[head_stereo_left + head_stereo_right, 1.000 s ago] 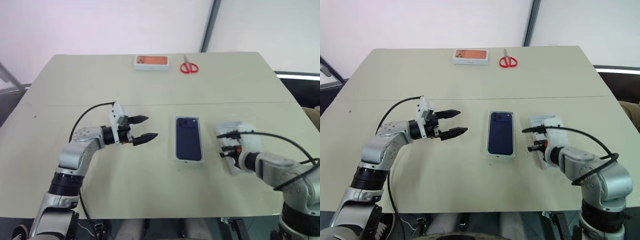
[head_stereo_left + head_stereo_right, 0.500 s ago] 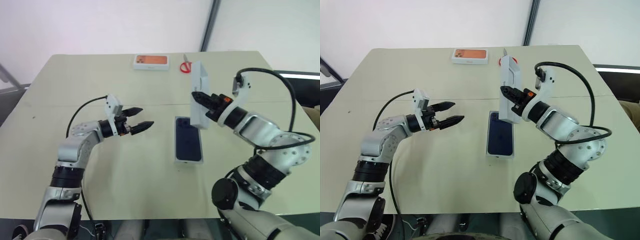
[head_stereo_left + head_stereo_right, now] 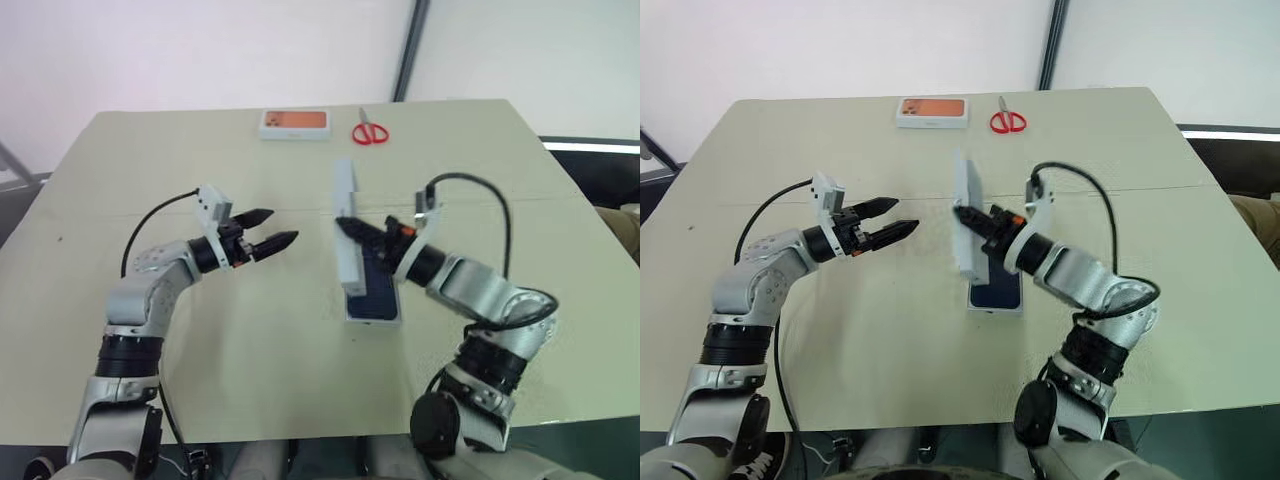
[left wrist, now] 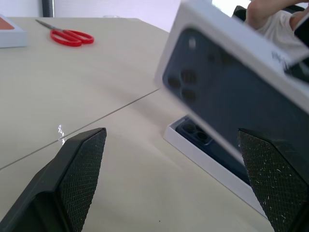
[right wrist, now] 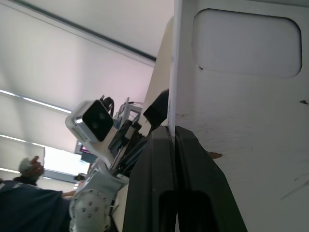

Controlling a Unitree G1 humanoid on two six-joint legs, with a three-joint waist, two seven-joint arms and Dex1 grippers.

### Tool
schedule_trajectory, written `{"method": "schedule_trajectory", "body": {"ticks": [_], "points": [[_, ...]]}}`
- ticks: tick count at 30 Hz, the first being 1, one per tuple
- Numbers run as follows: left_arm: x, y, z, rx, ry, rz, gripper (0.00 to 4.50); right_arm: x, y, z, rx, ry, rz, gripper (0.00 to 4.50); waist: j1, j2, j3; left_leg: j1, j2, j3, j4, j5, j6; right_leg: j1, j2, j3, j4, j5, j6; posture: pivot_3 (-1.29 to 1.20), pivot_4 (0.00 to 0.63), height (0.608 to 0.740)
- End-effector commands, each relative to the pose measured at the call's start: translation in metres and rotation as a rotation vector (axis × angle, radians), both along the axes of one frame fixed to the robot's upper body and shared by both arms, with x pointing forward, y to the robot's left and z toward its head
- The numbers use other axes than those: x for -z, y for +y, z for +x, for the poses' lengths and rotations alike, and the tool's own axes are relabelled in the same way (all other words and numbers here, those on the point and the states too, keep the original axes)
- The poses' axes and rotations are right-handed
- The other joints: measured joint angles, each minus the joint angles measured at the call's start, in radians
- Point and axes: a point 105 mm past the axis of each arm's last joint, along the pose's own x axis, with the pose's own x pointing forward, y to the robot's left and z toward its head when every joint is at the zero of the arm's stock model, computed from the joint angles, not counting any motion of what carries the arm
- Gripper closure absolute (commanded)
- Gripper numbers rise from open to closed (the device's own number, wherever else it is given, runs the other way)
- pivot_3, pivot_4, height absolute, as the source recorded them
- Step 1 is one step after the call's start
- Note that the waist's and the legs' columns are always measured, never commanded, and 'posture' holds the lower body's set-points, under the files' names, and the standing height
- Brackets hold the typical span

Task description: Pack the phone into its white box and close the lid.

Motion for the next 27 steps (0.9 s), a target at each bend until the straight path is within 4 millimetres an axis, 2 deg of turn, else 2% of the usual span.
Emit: {"method": "schedule_trajectory", "body": {"ticks": [1,7,14,15,17,20,23,24,27], "points": [[-0.014,-0.006,-0.006,0.027,-0.041,-0.026,0.0,-0.017,0.014,-0.007,-0.056,-0.015,0.089,4.47,-0.002,0.0,0.0,0.0,0.0,0.0,0.0,0.0,0.0,0.0,0.0,0.0,0.0,0.0,0.0,0.0,0.15,0.74],[-0.011,-0.008,-0.008,0.036,-0.023,-0.03,0.0,-0.022,0.019,-0.01,-0.067,0.045,0.14,4.47,-0.001,0.0,0.0,0.0,0.0,0.0,0.0,0.0,0.0,0.001,0.001,0.0,-0.001,0.0,0.0,0.0,0.15,0.74],[0.0,-0.01,-0.015,0.075,0.01,-0.006,0.0,0.009,0.014,-0.007,-0.022,0.134,0.087,4.47,-0.001,0.0,0.0,0.0,0.0,0.0,0.0,0.0,0.0,0.001,0.001,0.0,-0.001,0.0,0.0,0.0,0.15,0.74],[0.002,-0.011,-0.018,0.095,0.024,-0.011,0.47,0.012,0.013,-0.006,-0.015,0.142,0.082,4.5,-0.001,0.0,0.0,0.0,0.0,0.0,0.0,0.0,0.0,0.001,0.001,0.0,-0.002,0.0,0.0,0.0,0.15,0.74],[0.006,-0.012,-0.02,0.1,0.025,0.009,1.12,0.015,0.012,-0.005,0.0,0.155,0.084,4.5,-0.001,0.0,0.0,0.0,0.0,0.0,0.0,0.0,0.0,0.001,0.001,0.0,-0.001,0.0,0.0,0.0,0.15,0.74],[0.013,-0.018,-0.026,0.125,0.045,0.011,2.67,0.021,0.01,-0.001,0.026,0.161,0.068,4.5,-0.001,0.0,0.0,0.0,0.0,0.0,0.0,0.0,0.0,0.001,0.001,0.0,-0.002,0.0,0.0,0.0,0.15,0.74],[0.025,-0.034,-0.036,0.171,0.089,-0.013,4.22,0.019,0.011,0.001,0.037,0.15,0.085,4.5,0.001,0.0,0.0,0.0,0.001,0.0,0.0,0.0,0.0,0.001,0.001,0.0,-0.002,0.0,0.0,0.0,0.15,0.74],[0.029,-0.038,-0.037,0.169,0.088,-0.01,4.47,0.019,0.011,0.002,0.037,0.145,0.09,4.5,0.003,0.0,0.0,0.0,0.0,0.0,0.0,0.0,0.0,0.002,0.001,0.0,-0.002,0.0,0.0,0.0,0.15,0.74],[0.037,-0.05,-0.039,0.167,0.078,0.008,4.47,0.023,0.008,0.003,0.057,0.135,0.053,4.5,0.004,0.0,0.0,0.0,0.0,0.0,0.001,0.0,0.001,0.002,0.001,0.0,-0.002,0.0,0.0,0.0,0.15,0.74]]}}
